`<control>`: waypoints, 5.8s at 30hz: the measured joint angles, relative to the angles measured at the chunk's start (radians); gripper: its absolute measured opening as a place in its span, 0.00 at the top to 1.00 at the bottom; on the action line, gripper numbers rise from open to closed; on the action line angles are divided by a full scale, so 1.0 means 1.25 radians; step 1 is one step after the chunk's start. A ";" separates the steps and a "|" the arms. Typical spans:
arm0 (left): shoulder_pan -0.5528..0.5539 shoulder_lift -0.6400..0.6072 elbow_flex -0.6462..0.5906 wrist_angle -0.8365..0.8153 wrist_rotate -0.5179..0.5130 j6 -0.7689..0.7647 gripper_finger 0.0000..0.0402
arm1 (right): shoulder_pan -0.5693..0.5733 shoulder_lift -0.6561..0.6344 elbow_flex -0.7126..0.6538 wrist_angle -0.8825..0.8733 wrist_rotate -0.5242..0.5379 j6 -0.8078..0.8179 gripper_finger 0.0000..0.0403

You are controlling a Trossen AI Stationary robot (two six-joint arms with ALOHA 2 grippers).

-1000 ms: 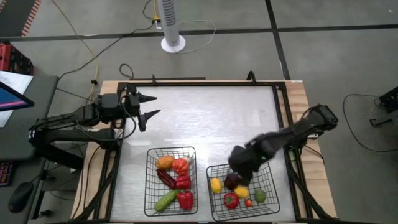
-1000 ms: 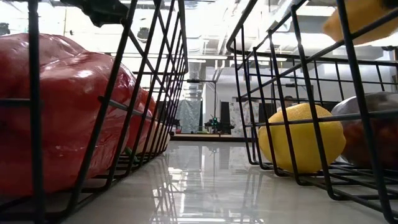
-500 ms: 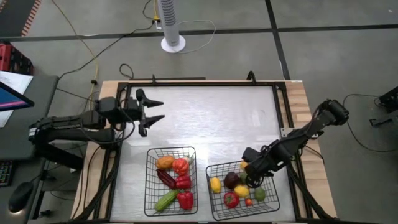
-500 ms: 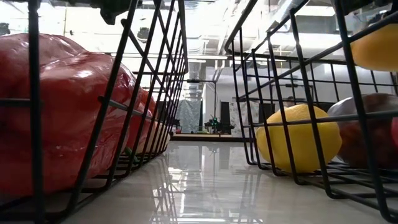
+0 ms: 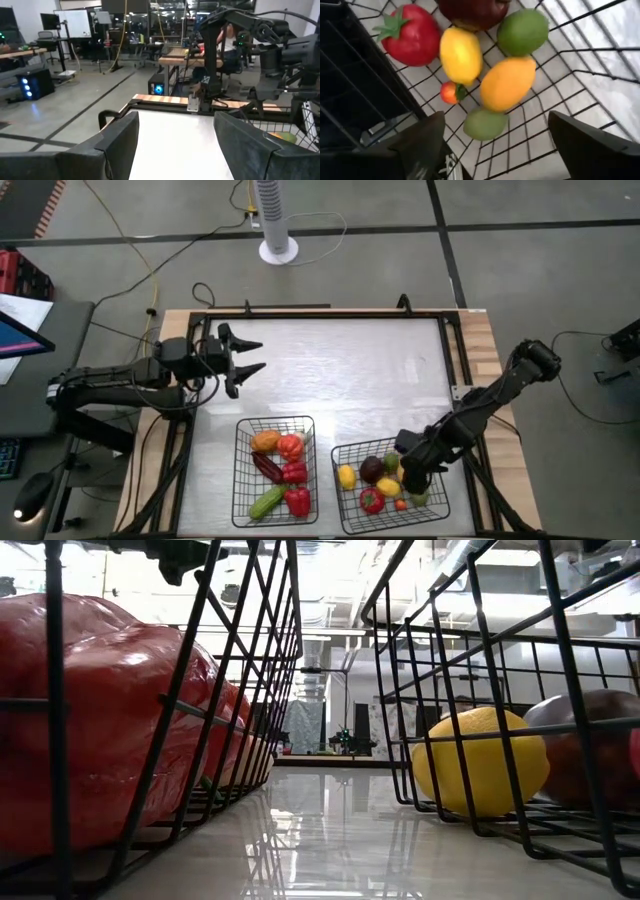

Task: Sort produce into baskets
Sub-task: Return to Home Position

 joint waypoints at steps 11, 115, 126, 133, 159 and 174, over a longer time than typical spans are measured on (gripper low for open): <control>-0.078 0.001 0.000 0.083 0.050 0.091 0.39 | 0.060 -0.117 -0.021 -0.024 0.424 -0.109 0.04; -0.166 -0.511 -0.465 -0.009 -0.228 0.159 0.58 | -0.642 -0.949 -0.882 0.831 0.426 -0.706 0.07; -0.166 -0.511 -0.465 -0.010 -0.228 0.159 0.58 | -0.642 -0.949 -0.882 0.831 0.426 -0.706 0.07; -0.166 -0.511 -0.465 -0.010 -0.228 0.159 0.58 | -0.642 -0.949 -0.882 0.831 0.426 -0.706 0.07; -0.165 -0.511 -0.465 -0.010 -0.229 0.159 0.58 | -0.642 -0.949 -0.882 0.831 0.426 -0.706 0.07; -0.165 -0.511 -0.465 -0.010 -0.228 0.159 0.58 | -0.642 -0.949 -0.881 0.831 0.426 -0.706 0.07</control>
